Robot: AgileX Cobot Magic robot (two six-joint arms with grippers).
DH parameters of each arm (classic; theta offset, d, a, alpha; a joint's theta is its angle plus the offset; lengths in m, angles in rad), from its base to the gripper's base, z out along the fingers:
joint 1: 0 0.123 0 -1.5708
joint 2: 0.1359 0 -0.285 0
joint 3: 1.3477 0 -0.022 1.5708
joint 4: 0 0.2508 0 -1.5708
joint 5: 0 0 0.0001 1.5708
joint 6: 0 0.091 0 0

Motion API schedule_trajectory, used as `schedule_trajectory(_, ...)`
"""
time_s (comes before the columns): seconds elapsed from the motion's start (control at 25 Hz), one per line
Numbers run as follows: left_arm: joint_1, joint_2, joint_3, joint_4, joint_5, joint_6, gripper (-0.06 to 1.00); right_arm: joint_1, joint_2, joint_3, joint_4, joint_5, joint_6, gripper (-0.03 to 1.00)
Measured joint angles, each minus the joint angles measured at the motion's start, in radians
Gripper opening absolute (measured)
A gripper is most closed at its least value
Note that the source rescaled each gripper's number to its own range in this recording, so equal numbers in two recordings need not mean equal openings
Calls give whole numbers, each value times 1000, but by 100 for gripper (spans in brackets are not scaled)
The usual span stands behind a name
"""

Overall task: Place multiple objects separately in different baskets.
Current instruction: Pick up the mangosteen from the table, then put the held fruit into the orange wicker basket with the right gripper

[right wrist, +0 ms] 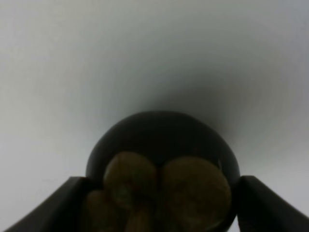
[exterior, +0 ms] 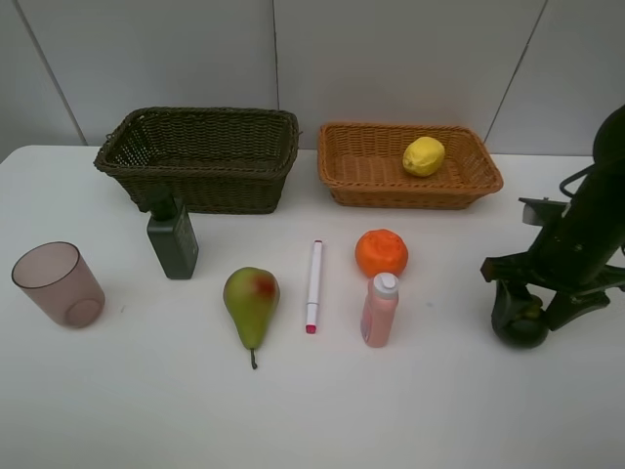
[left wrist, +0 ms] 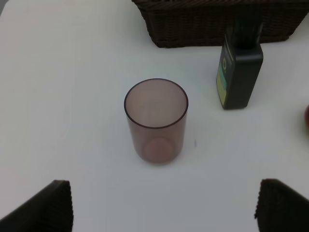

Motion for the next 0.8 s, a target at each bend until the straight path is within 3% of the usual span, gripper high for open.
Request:
schedule_trajectory(0.36, 0, 0, 0, 0, 0, 0, 100, 0, -62, -164, -3, 127, -5, 58)
schedule_trajectory(0.56, 0, 0, 0, 0, 0, 0, 100, 0, -75, -374, -19, 222, -5, 58)
schedule_trajectory(0.8, 0, 0, 0, 0, 0, 0, 100, 0, -69, -614, -19, 231, -7, 58)
